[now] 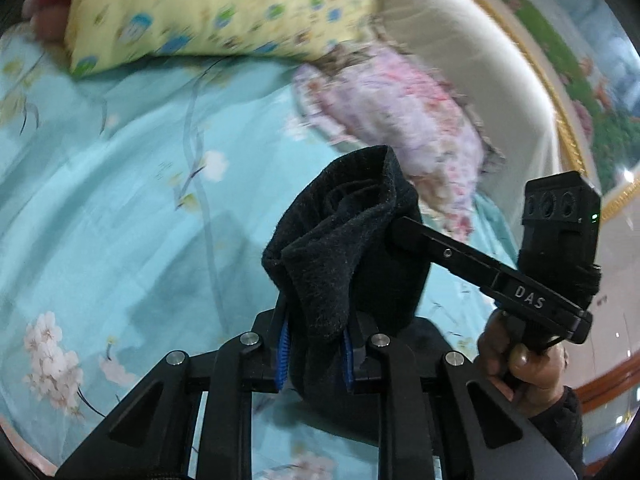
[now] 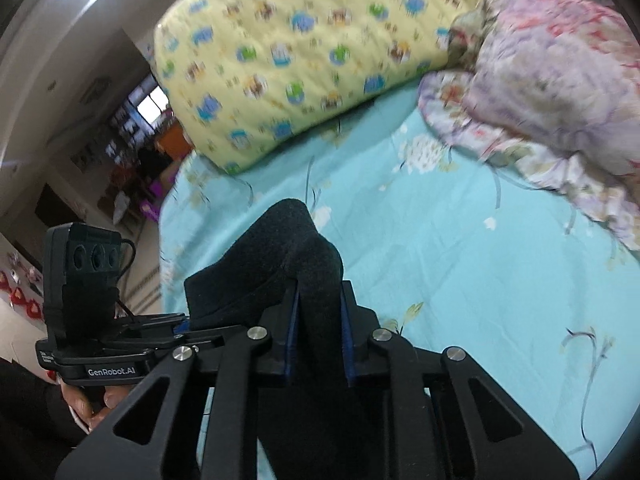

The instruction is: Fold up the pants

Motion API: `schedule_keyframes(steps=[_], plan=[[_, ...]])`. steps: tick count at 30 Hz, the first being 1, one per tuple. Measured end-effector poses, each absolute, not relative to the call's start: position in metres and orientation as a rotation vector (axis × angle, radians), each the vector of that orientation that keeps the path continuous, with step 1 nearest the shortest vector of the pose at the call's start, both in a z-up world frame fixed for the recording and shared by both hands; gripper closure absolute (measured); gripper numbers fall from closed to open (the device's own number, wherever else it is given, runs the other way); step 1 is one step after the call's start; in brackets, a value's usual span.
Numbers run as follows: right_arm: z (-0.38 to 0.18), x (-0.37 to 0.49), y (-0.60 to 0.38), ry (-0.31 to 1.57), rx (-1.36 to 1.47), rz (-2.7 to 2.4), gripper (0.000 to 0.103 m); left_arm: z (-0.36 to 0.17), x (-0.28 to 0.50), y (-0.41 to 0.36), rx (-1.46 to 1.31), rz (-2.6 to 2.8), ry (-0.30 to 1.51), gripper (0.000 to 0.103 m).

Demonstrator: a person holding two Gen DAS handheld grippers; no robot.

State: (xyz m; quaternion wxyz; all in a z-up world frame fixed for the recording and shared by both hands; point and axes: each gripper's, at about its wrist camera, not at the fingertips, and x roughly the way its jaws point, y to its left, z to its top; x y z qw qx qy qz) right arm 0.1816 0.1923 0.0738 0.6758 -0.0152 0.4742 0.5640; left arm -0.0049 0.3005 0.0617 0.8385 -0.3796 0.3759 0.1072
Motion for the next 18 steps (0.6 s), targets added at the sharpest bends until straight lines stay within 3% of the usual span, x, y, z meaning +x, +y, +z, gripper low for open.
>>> schedule_keyframes(steps=[18], plan=[[0.133,0.157,0.058,0.887,0.169,1.169,0.084,0.137,0.015,0.196,-0.652,-0.03,0.745,0.083]])
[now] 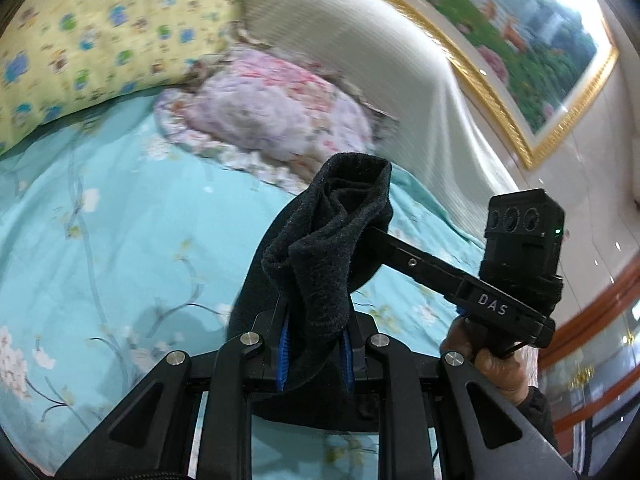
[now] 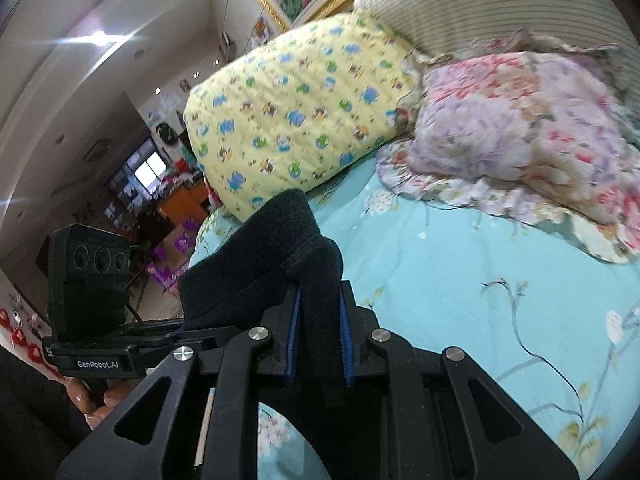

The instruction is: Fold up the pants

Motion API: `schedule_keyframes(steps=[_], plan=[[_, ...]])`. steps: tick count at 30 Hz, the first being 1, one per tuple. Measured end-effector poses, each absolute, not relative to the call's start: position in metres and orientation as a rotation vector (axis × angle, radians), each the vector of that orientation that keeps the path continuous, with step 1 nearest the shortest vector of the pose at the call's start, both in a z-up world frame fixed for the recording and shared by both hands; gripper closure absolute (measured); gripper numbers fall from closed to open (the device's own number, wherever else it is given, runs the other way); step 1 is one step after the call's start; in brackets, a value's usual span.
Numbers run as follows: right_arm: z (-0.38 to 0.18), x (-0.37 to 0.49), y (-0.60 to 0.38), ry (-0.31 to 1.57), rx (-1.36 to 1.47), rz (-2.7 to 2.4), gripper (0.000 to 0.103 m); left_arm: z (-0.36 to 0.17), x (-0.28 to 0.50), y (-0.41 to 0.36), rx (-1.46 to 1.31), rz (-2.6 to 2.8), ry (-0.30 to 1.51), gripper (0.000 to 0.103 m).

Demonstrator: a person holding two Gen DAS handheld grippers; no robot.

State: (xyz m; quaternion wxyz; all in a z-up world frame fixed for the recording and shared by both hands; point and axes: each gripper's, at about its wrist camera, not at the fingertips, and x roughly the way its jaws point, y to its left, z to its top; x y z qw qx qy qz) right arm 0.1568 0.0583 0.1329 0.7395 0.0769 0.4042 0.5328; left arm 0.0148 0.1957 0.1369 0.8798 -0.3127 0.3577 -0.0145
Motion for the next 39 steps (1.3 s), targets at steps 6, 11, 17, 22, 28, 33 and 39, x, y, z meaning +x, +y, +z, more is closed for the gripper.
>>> schedule_keyframes(steps=[6,11,17,22,28,33,39], plan=[[0.133,0.151,0.004,0.844,0.261,1.113,0.085,0.147,0.026,0.15,-0.583,-0.121,0.762,0.083],[0.126,0.146,-0.036,0.825,0.323,1.061,0.085,0.144,0.037,0.113,-0.532,-0.184,0.789,0.083],[0.112,0.137,-0.079,0.817,0.384,0.997,0.085,0.14,0.044,0.073,-0.483,-0.257,0.834,0.083],[0.101,0.128,-0.108,0.807,0.43,0.956,0.085,0.135,0.047,0.046,-0.437,-0.302,0.868,0.083],[0.083,0.117,-0.137,0.812,0.483,0.906,0.086,0.126,0.056,0.021,-0.394,-0.338,0.912,0.083],[0.069,0.112,-0.154,0.826,0.516,0.867,0.085,0.114,0.063,0.002,-0.36,-0.359,0.949,0.083],[0.056,0.105,-0.171,0.836,0.54,0.832,0.085,0.105,0.064,-0.018,-0.311,-0.386,0.966,0.083]])
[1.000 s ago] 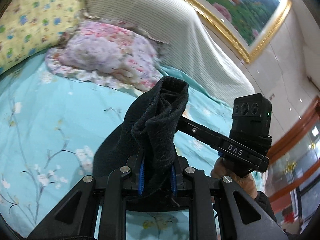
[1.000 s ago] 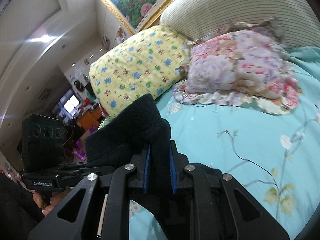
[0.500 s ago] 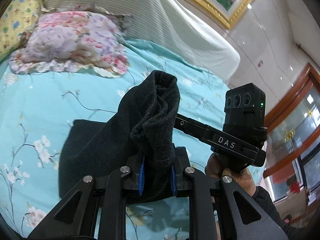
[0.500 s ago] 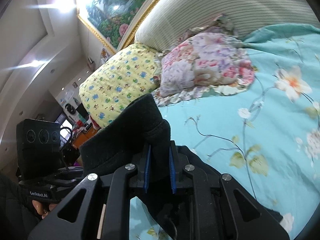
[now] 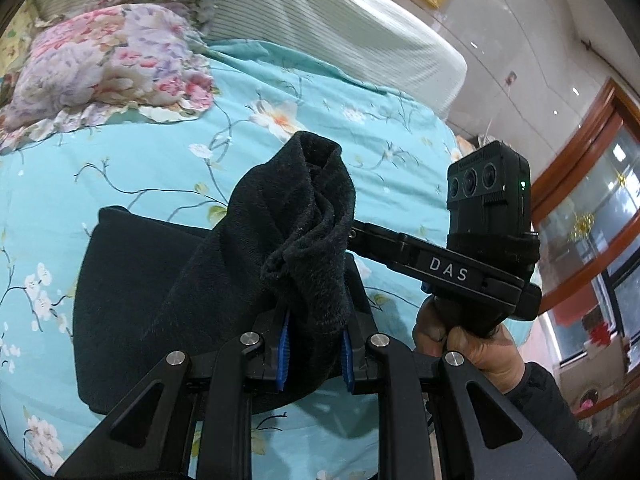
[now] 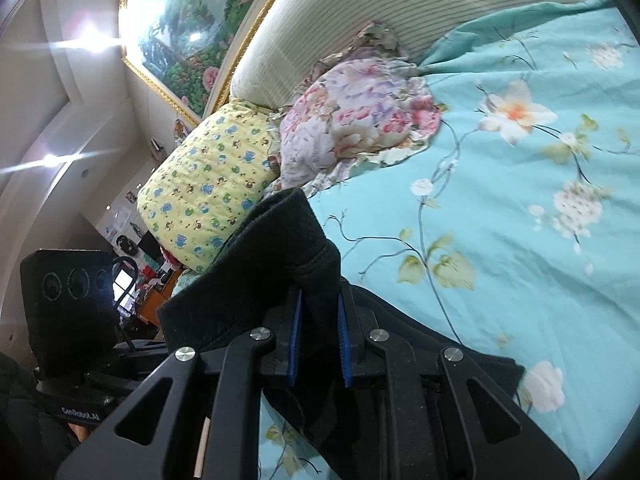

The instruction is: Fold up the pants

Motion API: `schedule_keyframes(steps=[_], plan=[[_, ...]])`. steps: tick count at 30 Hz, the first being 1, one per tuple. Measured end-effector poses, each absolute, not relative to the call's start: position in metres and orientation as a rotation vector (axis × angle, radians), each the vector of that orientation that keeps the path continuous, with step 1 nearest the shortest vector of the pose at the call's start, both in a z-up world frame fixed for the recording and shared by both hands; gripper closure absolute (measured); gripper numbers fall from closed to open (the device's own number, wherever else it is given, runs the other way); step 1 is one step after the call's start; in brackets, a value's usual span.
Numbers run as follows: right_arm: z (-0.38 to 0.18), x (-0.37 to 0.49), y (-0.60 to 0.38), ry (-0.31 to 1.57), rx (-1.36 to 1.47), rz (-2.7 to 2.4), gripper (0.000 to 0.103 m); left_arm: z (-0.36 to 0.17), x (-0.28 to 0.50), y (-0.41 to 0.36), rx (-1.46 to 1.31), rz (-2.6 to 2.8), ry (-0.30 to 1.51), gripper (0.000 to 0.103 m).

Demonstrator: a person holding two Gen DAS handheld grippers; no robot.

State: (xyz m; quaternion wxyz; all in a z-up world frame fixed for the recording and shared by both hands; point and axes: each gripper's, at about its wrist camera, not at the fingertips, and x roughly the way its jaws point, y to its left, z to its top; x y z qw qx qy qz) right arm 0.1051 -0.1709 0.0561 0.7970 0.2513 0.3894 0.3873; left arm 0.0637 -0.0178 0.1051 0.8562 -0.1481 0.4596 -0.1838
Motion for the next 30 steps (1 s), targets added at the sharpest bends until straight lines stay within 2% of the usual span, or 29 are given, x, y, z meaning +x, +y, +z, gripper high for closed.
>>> schedule_keyframes(steps=[16,19,20,24,29,30], plan=[[0.032,0.086,-0.196,0.878,0.52,0.712,0.083,0.072,0.074,-0.051,-0.221,-0.419,1.035,0.079],[0.032,0.082,-0.201,0.878,0.509,0.694,0.083,0.069,0.075,-0.055,-0.214,-0.434,1.038,0.071],[0.033,0.081,-0.203,0.875,0.507,0.688,0.083,0.069,0.075,-0.055,-0.219,-0.445,1.04,0.063],[0.037,0.077,-0.21,0.868,0.495,0.654,0.083,0.07,0.075,-0.058,-0.236,-0.474,1.044,0.052],[0.038,0.071,-0.222,0.883,0.504,0.595,0.083,0.072,0.072,-0.058,-0.251,-0.503,1.047,0.047],[0.039,0.071,-0.224,0.887,0.506,0.582,0.077,0.072,0.071,-0.058,-0.253,-0.508,1.045,0.045]])
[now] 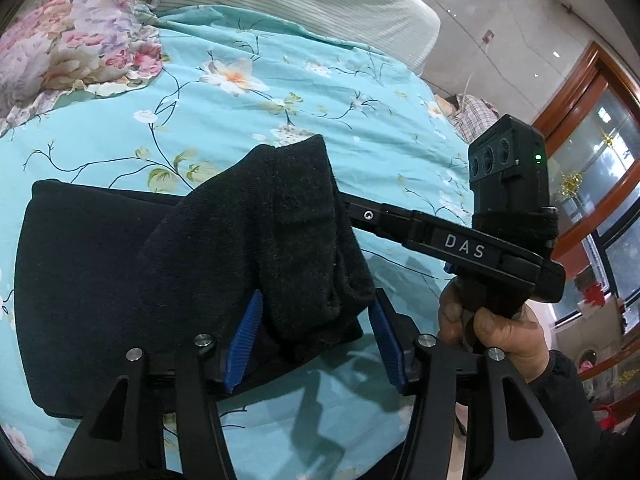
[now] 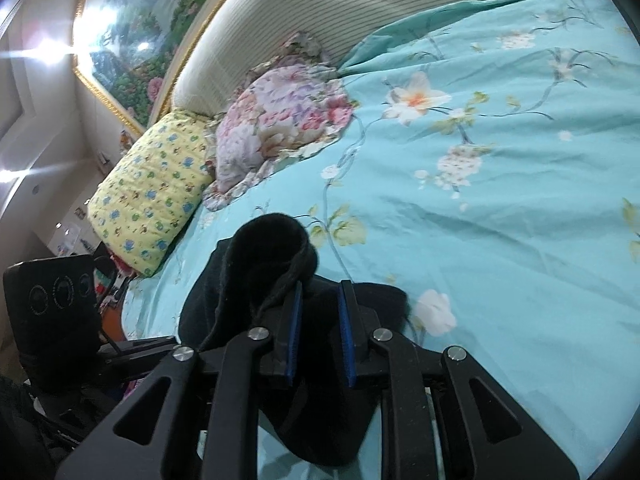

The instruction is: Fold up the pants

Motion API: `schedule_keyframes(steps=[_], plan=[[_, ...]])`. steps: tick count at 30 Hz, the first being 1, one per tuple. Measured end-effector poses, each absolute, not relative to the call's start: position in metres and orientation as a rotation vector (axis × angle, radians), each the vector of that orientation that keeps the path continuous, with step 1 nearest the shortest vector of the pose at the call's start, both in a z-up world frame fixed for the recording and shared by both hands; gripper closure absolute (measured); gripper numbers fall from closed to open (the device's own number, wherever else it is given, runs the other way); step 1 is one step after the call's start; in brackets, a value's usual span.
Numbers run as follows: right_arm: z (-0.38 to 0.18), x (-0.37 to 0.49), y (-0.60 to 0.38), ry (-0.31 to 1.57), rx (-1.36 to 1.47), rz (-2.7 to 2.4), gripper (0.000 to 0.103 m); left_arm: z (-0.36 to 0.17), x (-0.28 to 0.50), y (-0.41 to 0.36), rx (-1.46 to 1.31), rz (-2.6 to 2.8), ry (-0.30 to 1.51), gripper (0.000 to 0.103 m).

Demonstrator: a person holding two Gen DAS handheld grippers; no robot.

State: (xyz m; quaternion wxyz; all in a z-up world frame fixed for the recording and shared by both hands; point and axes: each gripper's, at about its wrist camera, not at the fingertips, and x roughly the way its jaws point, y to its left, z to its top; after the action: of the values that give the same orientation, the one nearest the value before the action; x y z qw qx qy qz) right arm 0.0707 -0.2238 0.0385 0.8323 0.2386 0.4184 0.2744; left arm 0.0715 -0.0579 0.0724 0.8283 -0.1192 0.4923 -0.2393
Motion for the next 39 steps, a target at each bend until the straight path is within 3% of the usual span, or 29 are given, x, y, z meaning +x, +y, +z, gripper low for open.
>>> schedule_keyframes(steps=[3,4,13,39], plan=[[0.04,0.067,-0.232,0.891,0.514,0.519,0.041,0.078,0.068,-0.056,-0.259,-0.523,1.035,0.043],[0.041,0.066,-0.236,0.881,0.521,0.502,0.039,0.08,0.067,-0.054,-0.263,-0.53,1.029,0.043],[0.057,0.052,-0.25,0.83,0.559,0.469,0.029,0.095,0.061,-0.03,-0.314,-0.523,0.987,0.041],[0.065,0.037,-0.198,0.905,0.473,0.412,0.017,0.085,0.065,0.085,-0.458,-0.301,0.962,0.034]])
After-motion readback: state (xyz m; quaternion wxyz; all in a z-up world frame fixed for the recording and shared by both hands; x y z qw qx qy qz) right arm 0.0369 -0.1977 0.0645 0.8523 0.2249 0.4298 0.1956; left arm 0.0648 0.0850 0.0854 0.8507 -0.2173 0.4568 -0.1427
